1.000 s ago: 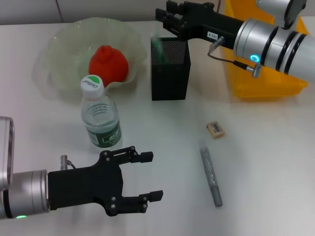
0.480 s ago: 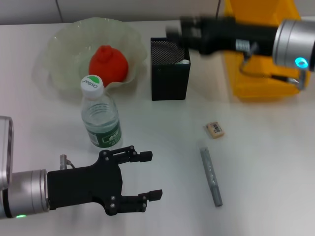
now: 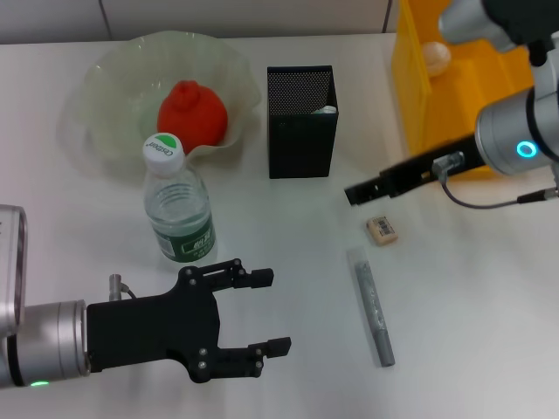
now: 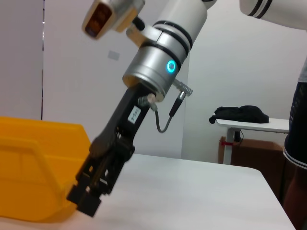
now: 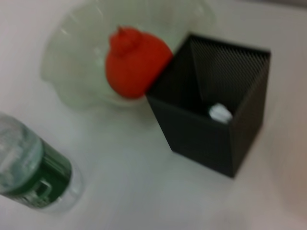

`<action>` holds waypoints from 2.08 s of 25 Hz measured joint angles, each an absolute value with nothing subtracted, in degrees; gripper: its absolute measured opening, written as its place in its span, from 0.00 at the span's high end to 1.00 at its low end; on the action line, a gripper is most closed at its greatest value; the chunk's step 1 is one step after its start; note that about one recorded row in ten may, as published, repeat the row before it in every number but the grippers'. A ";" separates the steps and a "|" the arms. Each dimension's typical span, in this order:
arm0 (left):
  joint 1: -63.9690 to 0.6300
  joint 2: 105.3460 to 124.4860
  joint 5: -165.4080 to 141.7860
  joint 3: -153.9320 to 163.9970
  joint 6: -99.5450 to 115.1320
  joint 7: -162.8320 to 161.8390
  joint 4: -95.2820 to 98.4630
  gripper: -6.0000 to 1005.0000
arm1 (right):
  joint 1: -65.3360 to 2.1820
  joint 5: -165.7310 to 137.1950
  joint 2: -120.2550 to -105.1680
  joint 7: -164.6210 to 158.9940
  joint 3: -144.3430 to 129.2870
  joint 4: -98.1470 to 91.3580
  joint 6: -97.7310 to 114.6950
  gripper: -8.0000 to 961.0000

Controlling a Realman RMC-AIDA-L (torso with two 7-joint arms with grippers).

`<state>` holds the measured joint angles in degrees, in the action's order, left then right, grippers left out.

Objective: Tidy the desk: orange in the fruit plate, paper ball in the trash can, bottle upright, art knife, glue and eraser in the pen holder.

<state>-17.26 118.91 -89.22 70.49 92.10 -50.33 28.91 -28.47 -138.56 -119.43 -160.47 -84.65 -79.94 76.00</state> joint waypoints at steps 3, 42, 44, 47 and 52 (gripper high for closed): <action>-17.19 118.91 -89.22 70.49 92.11 -50.35 28.91 0.22 | -30.09 -141.26 -119.37 -162.62 -84.65 -77.26 76.94 0.22; -17.36 118.91 -89.20 70.57 91.67 -50.36 28.21 0.22 | -37.32 -144.60 -119.53 -163.26 -88.43 -61.71 71.73 0.73; -17.33 118.89 -89.20 70.57 91.70 -50.36 28.21 0.22 | -36.23 -144.29 -119.54 -163.25 -88.25 -64.55 72.04 0.72; -17.31 118.84 -89.20 70.57 91.83 -50.36 28.21 0.22 | -33.16 -141.37 -119.40 -162.51 -87.50 -71.74 72.53 0.72; -17.37 118.75 -89.20 70.57 91.87 -50.36 28.21 0.22 | -28.54 -130.72 -119.61 -156.60 -80.76 -84.63 72.49 0.71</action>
